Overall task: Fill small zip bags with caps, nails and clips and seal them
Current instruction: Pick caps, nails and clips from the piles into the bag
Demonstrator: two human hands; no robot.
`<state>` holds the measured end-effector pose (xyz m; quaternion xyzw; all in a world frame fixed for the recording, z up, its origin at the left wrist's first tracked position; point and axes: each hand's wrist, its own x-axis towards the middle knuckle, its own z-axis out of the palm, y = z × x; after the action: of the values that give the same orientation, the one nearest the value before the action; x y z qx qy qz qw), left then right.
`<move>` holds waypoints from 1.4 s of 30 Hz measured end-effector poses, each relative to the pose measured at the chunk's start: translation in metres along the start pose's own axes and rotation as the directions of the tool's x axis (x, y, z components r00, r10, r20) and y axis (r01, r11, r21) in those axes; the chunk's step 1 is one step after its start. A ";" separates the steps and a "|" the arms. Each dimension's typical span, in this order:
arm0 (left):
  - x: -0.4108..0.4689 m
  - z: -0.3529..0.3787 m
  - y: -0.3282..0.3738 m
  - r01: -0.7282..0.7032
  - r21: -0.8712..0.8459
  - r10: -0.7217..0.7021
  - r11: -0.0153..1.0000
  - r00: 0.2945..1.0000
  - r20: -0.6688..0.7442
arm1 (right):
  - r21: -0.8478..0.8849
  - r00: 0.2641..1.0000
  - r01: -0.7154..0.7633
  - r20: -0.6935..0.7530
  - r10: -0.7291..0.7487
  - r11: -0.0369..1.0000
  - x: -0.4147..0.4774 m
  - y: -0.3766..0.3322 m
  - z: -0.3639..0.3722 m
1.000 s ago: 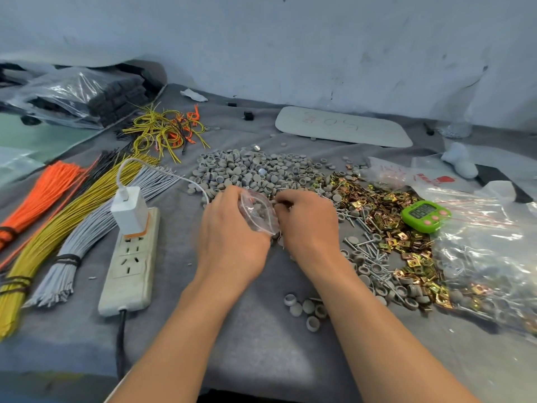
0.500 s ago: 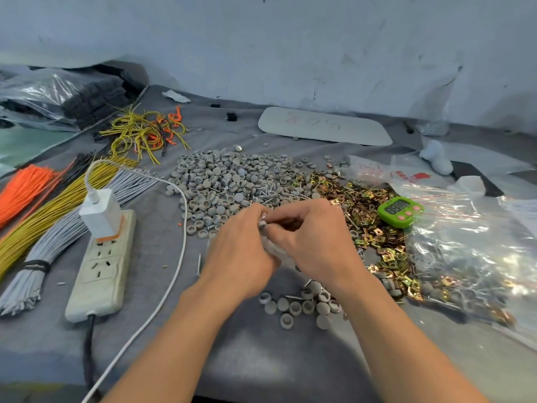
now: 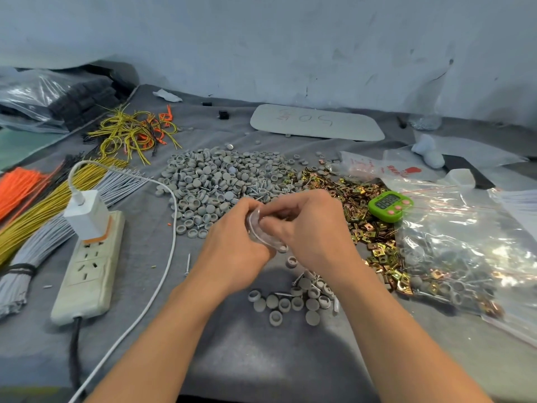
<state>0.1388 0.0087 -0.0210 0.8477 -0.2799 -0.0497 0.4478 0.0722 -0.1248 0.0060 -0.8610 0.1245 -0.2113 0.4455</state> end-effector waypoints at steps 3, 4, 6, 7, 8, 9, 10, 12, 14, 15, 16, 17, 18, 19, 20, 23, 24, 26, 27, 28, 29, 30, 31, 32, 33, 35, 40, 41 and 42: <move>0.000 -0.002 0.000 0.030 -0.026 -0.030 0.999 1.000 -0.006 | 0.133 0.999 -0.040 0.010 0.039 0.990 0.000 0.001 -0.003; 0.000 -0.002 0.001 0.034 -0.032 -0.034 0.999 0.999 -0.002 | 0.129 0.999 -0.048 0.018 0.046 0.990 -0.001 0.001 -0.002; 0.000 -0.001 0.003 0.047 -0.050 -0.047 0.998 0.999 0.005 | 0.085 0.998 -0.054 0.016 0.053 0.995 0.000 0.000 0.000; 0.000 0.000 0.004 0.057 -0.060 -0.056 0.997 0.998 0.007 | 0.068 0.999 -0.050 0.017 0.049 0.996 0.000 -0.001 0.002; 0.001 0.000 0.004 0.065 -0.068 -0.065 0.996 0.998 0.007 | 0.062 0.999 -0.039 0.020 0.038 0.997 0.000 -0.002 0.003; 0.002 0.000 0.004 0.073 -0.077 -0.073 0.994 0.997 0.002 | 0.069 1.000 -0.021 0.014 0.020 0.997 0.000 -0.004 0.004; 0.002 0.000 0.004 0.078 -0.090 -0.079 0.993 0.997 -0.006 | 0.087 1.000 0.004 -0.008 -0.003 0.996 0.000 -0.006 0.004; 0.003 -0.001 0.003 0.087 -0.117 -0.091 0.989 0.995 -0.028 | 0.145 0.993 0.038 -0.112 -0.022 0.989 0.000 -0.007 0.002; 0.004 -0.004 0.002 0.098 -0.156 -0.109 0.983 0.992 -0.063 | 0.172 0.974 0.021 -0.225 0.019 0.985 0.003 -0.004 0.000; 0.004 -0.006 0.000 0.099 -0.179 -0.117 0.979 0.989 -0.092 | 0.167 0.964 -0.012 -0.260 0.056 0.986 0.006 -0.002 0.000; 0.004 -0.008 -0.001 0.096 -0.194 -0.123 0.976 0.984 -0.131 | 0.150 0.956 -0.052 -0.279 0.093 0.987 0.009 0.002 0.001; 0.004 -0.011 -0.002 0.089 -0.199 -0.125 0.976 0.977 -0.173 | 0.128 0.953 -0.093 -0.277 0.125 0.988 0.013 0.006 0.003; 0.003 -0.014 -0.004 0.082 -0.197 -0.124 0.977 0.969 -0.214 | 0.092 0.958 -0.127 -0.247 0.146 0.988 0.016 0.009 0.006; 0.002 -0.017 -0.004 0.075 -0.196 -0.124 0.978 0.960 -0.253 | 0.018 0.972 -0.149 -0.180 0.150 0.989 0.018 0.012 0.010; 0.002 -0.019 -0.005 0.068 -0.198 -0.125 0.978 0.949 -0.289 | -0.114 0.987 -0.146 -0.079 0.138 0.983 0.020 0.014 0.015; 0.001 -0.023 -0.003 0.050 -0.189 -0.117 0.981 0.923 -0.365 | -0.516 0.963 0.019 0.239 0.123 0.857 0.024 0.019 0.033; 0.002 -0.024 -0.002 0.049 -0.180 -0.115 0.982 0.919 -0.376 | -0.565 0.952 0.054 0.277 0.128 0.823 0.025 0.019 0.040; 0.002 -0.027 -0.003 0.058 -0.173 -0.121 0.983 0.916 -0.383 | -0.594 0.961 0.072 0.257 0.105 0.801 0.028 0.017 0.049; 0.002 -0.027 -0.003 0.066 -0.172 -0.127 0.983 0.917 -0.378 | -0.602 0.971 0.074 0.225 0.080 0.795 0.028 0.016 0.052; 0.002 -0.027 -0.004 0.071 -0.169 -0.130 0.983 0.920 -0.371 | -0.607 0.980 0.067 0.187 0.060 0.792 0.028 0.015 0.053; 0.002 -0.027 -0.004 0.072 -0.164 -0.129 0.984 0.922 -0.365 | -0.603 0.988 0.051 0.149 0.050 0.796 0.028 0.015 0.053; 0.002 -0.026 -0.004 0.073 -0.158 -0.127 0.985 0.924 -0.362 | -0.594 0.992 0.029 0.115 0.049 0.804 0.028 0.015 0.052; 0.002 -0.026 -0.003 0.072 -0.150 -0.123 0.986 0.924 -0.363 | -0.586 0.994 0.007 0.090 0.057 0.811 0.028 0.014 0.051; 0.002 -0.026 -0.003 0.072 -0.143 -0.120 0.987 0.923 -0.366 | -0.581 0.995 -0.012 0.073 0.067 0.814 0.027 0.013 0.050; 0.002 -0.027 -0.003 0.071 -0.135 -0.117 0.988 0.923 -0.368 | -0.579 0.996 -0.023 0.059 0.070 0.815 0.026 0.012 0.051; 0.002 -0.027 -0.004 0.073 -0.118 -0.111 0.990 0.925 -0.363 | -0.579 1.000 -0.006 0.016 0.019 0.815 0.022 0.011 0.051; 0.000 -0.026 -0.005 0.079 -0.078 -0.102 0.994 0.930 -0.354 | -0.435 0.995 -0.041 -0.100 -0.003 0.900 0.019 0.012 0.041; 0.000 -0.025 -0.005 0.077 -0.066 -0.095 0.995 0.931 -0.351 | -0.393 0.994 -0.040 -0.107 -0.002 0.919 0.018 0.013 0.039; 0.001 -0.024 -0.005 0.073 -0.050 -0.086 0.996 0.934 -0.347 | -0.344 0.992 -0.030 -0.123 -0.014 0.938 0.018 0.013 0.037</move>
<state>0.1496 0.0279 -0.0104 0.8456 -0.1606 0.0783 0.5031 0.1047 -0.1128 -0.0188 -0.9106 0.1906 -0.2374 0.2797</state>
